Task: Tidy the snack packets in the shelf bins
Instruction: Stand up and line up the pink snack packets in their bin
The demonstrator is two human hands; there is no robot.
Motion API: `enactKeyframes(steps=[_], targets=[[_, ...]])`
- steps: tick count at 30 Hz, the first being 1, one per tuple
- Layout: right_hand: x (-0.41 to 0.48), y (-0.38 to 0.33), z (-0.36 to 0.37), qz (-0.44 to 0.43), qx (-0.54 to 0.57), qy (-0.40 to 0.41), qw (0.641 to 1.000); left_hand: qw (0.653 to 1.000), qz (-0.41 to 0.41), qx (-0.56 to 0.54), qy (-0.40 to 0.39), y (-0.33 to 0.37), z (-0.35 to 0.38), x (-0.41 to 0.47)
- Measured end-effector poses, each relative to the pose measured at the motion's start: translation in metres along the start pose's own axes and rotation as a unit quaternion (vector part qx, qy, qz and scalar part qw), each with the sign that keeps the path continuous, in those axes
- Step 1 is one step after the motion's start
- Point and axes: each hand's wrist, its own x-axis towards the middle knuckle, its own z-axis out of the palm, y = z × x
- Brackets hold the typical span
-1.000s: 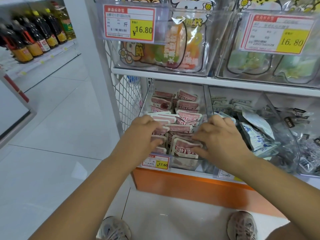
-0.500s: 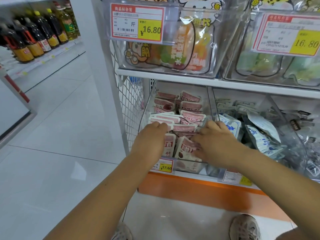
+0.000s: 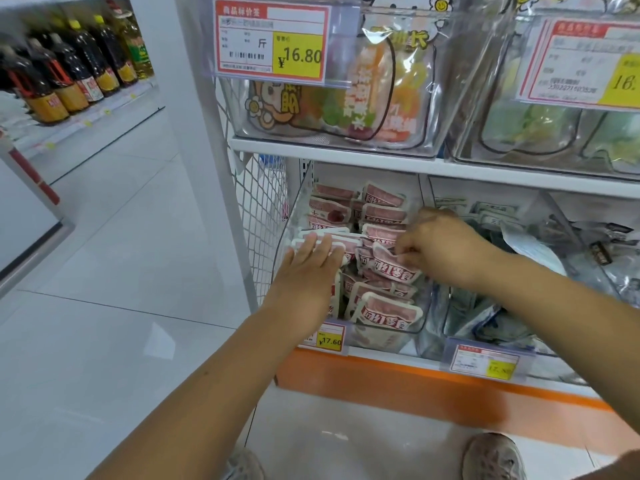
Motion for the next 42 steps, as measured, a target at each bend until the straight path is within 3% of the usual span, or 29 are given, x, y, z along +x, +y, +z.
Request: enactKeyframes(steps=[3, 5, 7, 10, 16, 19, 25, 27, 31, 36, 39, 42], targets=[[0.004, -0.011, 0.005, -0.018, -0.047, -0.017, 0.999, 0.999, 0.007, -0.036, 0.015, -0.003, 0.005, -0.001], [0.001, -0.015, -0.001, -0.010, -0.061, -0.015, 0.998, 0.994, 0.032, -0.081, 0.065, -0.008, 0.005, -0.005], [-0.008, -0.017, -0.007, -0.012, -0.008, 0.018, 1.000, 0.982, 0.046, -0.152, 0.104, -0.009, 0.002, -0.010], [-0.016, -0.040, -0.005, -0.051, 0.071, 0.024, 0.996, 0.977, 0.056, -0.163, 0.129, -0.009, 0.005, -0.013], [-0.003, -0.050, 0.010, -0.018, 0.097, -0.045, 0.994, 0.984, 0.072, -0.123, 0.105, -0.012, 0.014, -0.013], [-0.003, -0.043, 0.007, -0.020, 0.116, -0.055, 0.991, 0.982, 0.052, -0.158, 0.092, -0.011, 0.018, -0.013], [-0.002, -0.032, -0.002, -0.039, 0.106, -0.152, 0.982, 0.967, 0.023, -0.223, 0.124, -0.007, 0.002, -0.020], [-0.001, -0.033, -0.004, -0.041, 0.092, -0.145, 0.984, 0.969, 0.025, -0.207, 0.136, -0.007, -0.001, -0.022], [-0.003, -0.037, 0.009, -0.066, 0.018, -0.072, 0.995, 0.973, 0.013, -0.213, 0.086, -0.002, -0.011, -0.029], [-0.009, -0.014, 0.008, -0.032, 0.003, -0.107, 0.994, 0.983, -0.002, -0.172, 0.068, -0.005, -0.009, -0.019], [-0.005, -0.022, 0.018, -0.059, -0.077, -0.098, 0.990, 0.987, -0.008, -0.147, 0.066, -0.009, 0.002, -0.015], [-0.009, -0.021, 0.012, -0.054, -0.051, -0.118, 0.990, 0.987, 0.007, -0.143, 0.074, -0.007, -0.001, -0.019]])
